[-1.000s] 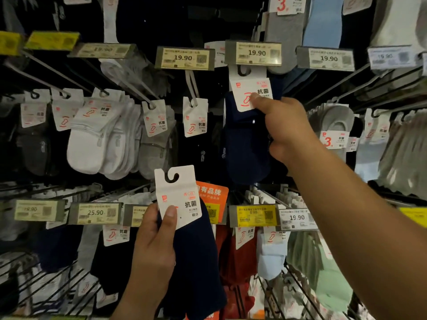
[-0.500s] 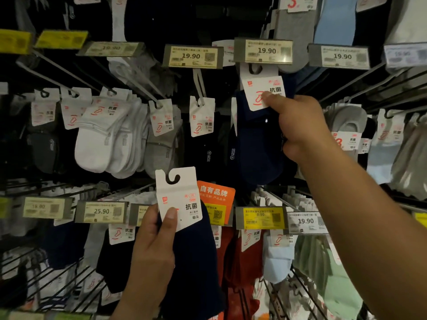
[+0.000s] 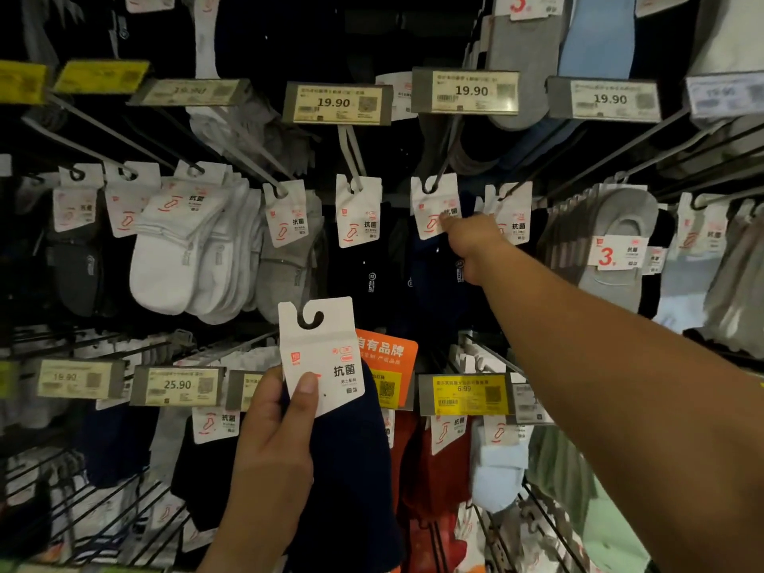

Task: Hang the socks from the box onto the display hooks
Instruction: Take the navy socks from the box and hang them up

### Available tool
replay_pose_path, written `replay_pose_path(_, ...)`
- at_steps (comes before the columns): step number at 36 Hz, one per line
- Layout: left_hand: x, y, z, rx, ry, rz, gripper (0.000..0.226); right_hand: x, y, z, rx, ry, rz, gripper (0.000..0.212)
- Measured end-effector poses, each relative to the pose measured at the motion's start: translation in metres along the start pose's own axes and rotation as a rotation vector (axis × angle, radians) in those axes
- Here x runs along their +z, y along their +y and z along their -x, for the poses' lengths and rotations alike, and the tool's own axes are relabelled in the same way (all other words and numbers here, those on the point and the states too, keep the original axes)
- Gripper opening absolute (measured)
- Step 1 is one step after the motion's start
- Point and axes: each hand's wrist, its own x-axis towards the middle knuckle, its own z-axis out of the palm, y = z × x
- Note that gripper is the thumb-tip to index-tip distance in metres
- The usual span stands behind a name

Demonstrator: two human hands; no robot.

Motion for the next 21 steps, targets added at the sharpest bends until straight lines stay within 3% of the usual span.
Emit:
replay_pose_path(6, 0.002, 0.004, -0.001, 0.028, -0.028, -0.028, 0.02, 0.007, 0.022, -0.019, 0.029, 0.036, -0.053, 0.072)
replay_pose_path(9, 0.004, 0.005, -0.002, 0.06, -0.058, -0.039, 0.022, 0.003, 0.021, -0.001, -0.029, 0.113, 0.066, 0.071)
replay_pose_path(12, 0.013, 0.009, -0.004, 0.077, -0.099, -0.038, 0.024, -0.007, 0.014, 0.049, -0.259, 0.24, 0.139, 0.05)
replay_pose_path(14, 0.023, 0.011, -0.01, 0.054, -0.116, -0.033, 0.018, -0.01, 0.018, 0.097, -0.378, 0.195, 0.07, 0.028)
replay_pose_path(17, 0.041, 0.016, -0.02, 0.008, -0.163, -0.034, 0.016, -0.008, 0.034, 0.165, -0.394, 0.035, 0.067, 0.034)
replay_pose_path(21, 0.068, 0.024, -0.033, 0.013, -0.223, -0.037, 0.017, -0.005, 0.049, 0.194, -0.322, -0.034, 0.056, 0.037)
